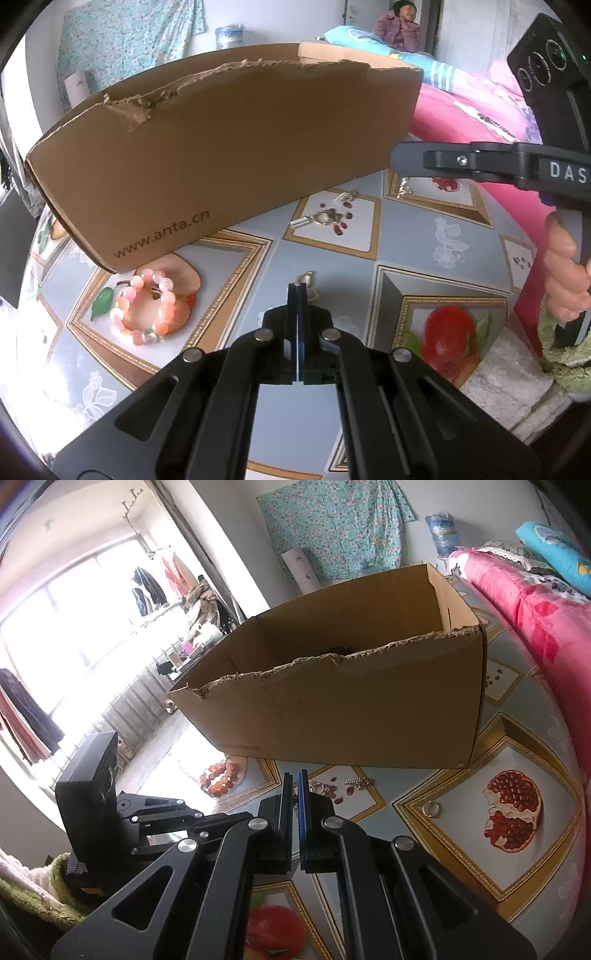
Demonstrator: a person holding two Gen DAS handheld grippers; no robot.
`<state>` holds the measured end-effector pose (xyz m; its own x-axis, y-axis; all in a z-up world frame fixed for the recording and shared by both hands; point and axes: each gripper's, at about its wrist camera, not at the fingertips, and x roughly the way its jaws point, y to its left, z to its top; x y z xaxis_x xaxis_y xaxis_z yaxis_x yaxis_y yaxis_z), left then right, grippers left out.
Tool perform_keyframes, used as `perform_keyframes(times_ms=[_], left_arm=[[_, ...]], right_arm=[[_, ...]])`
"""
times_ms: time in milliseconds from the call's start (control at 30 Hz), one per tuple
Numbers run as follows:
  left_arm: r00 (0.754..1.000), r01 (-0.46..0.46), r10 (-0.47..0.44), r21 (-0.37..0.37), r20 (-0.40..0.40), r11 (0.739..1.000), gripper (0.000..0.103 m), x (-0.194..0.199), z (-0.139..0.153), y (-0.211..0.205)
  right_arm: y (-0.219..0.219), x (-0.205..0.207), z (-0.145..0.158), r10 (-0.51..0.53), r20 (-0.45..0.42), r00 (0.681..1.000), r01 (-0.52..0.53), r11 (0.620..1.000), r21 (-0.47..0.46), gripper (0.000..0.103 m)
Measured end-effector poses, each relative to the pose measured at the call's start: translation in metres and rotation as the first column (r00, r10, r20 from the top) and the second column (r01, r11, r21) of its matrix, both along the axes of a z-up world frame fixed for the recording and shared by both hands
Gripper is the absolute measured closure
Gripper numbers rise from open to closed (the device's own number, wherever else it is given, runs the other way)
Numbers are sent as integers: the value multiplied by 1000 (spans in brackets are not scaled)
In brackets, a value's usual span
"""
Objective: Organize jewelry
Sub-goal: 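Lift the charm with the right gripper and carry it over the box, then lower the right gripper into the box and open it to release the charm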
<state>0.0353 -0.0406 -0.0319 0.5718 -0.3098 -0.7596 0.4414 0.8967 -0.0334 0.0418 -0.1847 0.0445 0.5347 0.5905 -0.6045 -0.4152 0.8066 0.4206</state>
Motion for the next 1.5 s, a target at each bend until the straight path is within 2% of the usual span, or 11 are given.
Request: perform_keyframes(times_ms=[67, 133, 200, 233, 433, 533, 867, 1033, 1100, 1300, 1500], left_arm=[[1000, -1, 1, -18, -1, 1000, 102, 0, 3, 0], [1000, -3, 3, -34, 10, 999, 93, 0, 7, 3], [1000, -3, 4, -20, 22, 1000, 72, -2, 8, 4], [1000, -1, 1, -11, 25, 1000, 70, -3, 8, 4], [999, 37, -38, 42, 12, 998, 72, 5, -1, -4], [997, 79, -79, 58, 3, 995, 88, 10, -1, -8], [996, 90, -90, 58, -16, 994, 89, 15, -1, -20], [997, 66, -66, 3, -43, 998, 89, 13, 5, -10], [997, 55, -56, -38, -46, 998, 89, 10, 15, -3], [998, 65, -61, -163, 30, 984, 89, 2, 83, 18], [997, 71, -60, -237, 52, 969, 89, 42, 143, 37]], right_arm=[[-1, 0, -1, 0, -2, 1000, 0, 1000, 2, 100], [-2, 1, -2, 0, -5, 1000, 0, 1000, 5, 100], [-2, 2, -4, 1, -9, 1000, 0, 1000, 11, 100], [-3, 2, -5, 1, -10, 1000, -1, 1000, 13, 100], [-4, 4, -9, 3, -18, 1000, -2, 1000, 22, 100], [-6, 4, -9, 0, -15, 1000, 0, 1000, 24, 100], [-8, 7, -8, -11, -22, 1000, 12, 999, 47, 100], [-5, 7, 6, -3, -8, 1000, 4, 999, 41, 100], [-4, 6, 14, 7, -10, 1000, -7, 999, 46, 100], [4, 8, 60, 45, 39, 998, -47, 998, 35, 100], [11, 57, 106, 106, 94, 990, -110, 993, 31, 100]])
